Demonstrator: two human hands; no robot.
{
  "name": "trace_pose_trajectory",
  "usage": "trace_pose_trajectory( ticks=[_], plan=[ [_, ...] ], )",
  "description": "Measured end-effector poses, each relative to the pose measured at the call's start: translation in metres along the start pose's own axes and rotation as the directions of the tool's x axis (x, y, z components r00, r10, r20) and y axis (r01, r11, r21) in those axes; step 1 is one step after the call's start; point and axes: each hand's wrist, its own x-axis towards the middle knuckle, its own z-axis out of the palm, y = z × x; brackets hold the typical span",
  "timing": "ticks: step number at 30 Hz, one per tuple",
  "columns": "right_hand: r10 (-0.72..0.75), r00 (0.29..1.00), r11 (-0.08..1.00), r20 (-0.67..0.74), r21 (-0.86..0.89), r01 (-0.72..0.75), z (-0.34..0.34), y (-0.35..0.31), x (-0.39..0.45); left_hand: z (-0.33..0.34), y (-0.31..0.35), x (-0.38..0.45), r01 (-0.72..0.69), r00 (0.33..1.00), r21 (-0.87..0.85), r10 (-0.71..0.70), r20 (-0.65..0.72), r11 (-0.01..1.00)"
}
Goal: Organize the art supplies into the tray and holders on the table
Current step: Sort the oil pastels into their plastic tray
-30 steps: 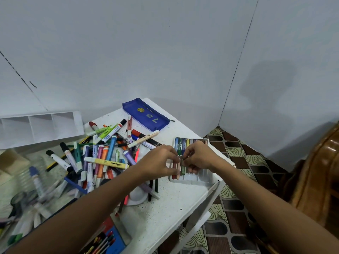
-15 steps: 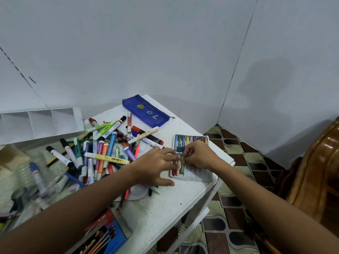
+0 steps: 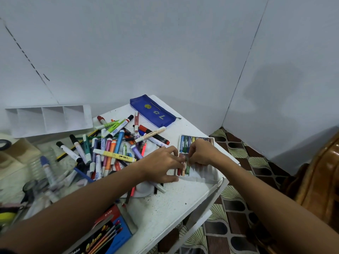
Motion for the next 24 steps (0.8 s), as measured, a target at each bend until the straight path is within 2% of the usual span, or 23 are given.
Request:
trace_pose_trajectory(
  ticks=[2,4,7,10,13,18,22,24],
  plan=[
    [-0.035,0.999,0.997,0.017,-0.066,0.036,-0.002,-0.005,0.001,-0.007,-0.001,-0.002,0.003,1.000,0.021,-0.004,0.014,1.000],
    [-0.098,0.995,0.988,-0.025,-0.121,0.094,-0.005,-0.013,0.003,-0.013,-0.002,-0.008,0.039,0.999,0.033,-0.039,-0.025,0.999],
    [-0.279,0.953,0.952,-0.117,-0.165,0.259,-0.002,-0.039,0.009,-0.030,-0.009,-0.034,0.165,0.979,0.041,-0.159,-0.125,0.985],
    [-0.499,0.858,0.861,-0.120,-0.180,0.475,0.010,-0.081,0.016,-0.059,-0.018,-0.079,0.268,0.941,0.028,-0.255,-0.222,0.963],
    [-0.699,0.713,0.707,-0.061,-0.209,0.676,0.031,-0.135,0.020,-0.086,-0.023,-0.143,0.395,0.883,0.032,-0.370,-0.290,0.918],
    [-0.889,0.451,0.433,0.081,-0.171,0.885,0.088,-0.233,0.011,-0.111,-0.002,-0.271,0.677,0.694,-0.050,-0.660,-0.288,0.734],
    [-0.935,0.262,0.249,0.239,-0.086,0.965,0.139,-0.295,-0.007,-0.107,0.034,-0.360,0.871,0.444,-0.129,-0.872,-0.208,0.474],
    [-0.932,0.194,0.189,0.305,-0.046,0.981,0.163,-0.313,-0.015,-0.099,0.053,-0.393,0.911,0.358,-0.157,-0.920,-0.158,0.382]
  ],
)
